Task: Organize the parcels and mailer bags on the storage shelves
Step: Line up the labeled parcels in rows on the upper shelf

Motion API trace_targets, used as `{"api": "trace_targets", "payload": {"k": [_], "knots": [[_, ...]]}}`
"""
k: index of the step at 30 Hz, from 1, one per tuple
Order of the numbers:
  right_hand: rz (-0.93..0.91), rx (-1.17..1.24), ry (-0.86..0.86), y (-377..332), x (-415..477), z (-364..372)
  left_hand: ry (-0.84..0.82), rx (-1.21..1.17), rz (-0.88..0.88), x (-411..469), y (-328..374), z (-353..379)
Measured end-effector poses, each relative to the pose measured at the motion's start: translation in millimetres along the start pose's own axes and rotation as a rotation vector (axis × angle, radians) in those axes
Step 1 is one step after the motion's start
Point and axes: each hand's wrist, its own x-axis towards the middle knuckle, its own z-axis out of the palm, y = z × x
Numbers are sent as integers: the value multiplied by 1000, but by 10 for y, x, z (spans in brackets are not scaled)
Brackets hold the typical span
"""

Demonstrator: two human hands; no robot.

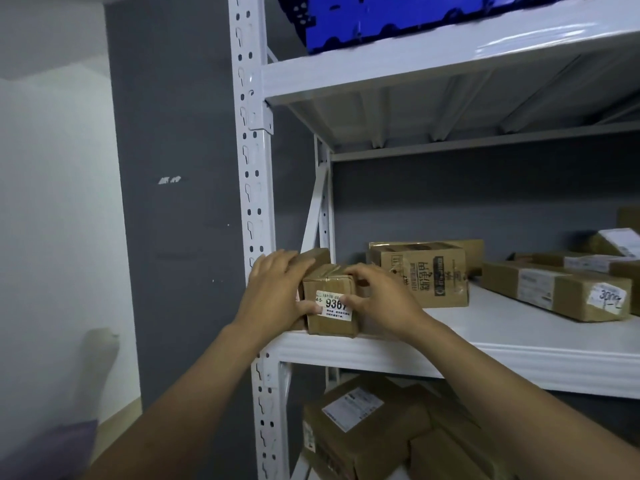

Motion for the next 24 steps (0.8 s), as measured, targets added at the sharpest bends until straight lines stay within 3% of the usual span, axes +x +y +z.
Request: {"api": "trace_targets", "payload": {"k": [13, 20, 24], "knots": [[-96, -199, -65, 52, 59, -124, -107, 103, 134, 184, 110, -78], [-58, -465, -2, 638, 51, -723, -40, -50, 174, 587, 679, 41], [43, -543, -24, 1099, 77, -1008, -144, -112, 121, 934, 1064, 320]]}}
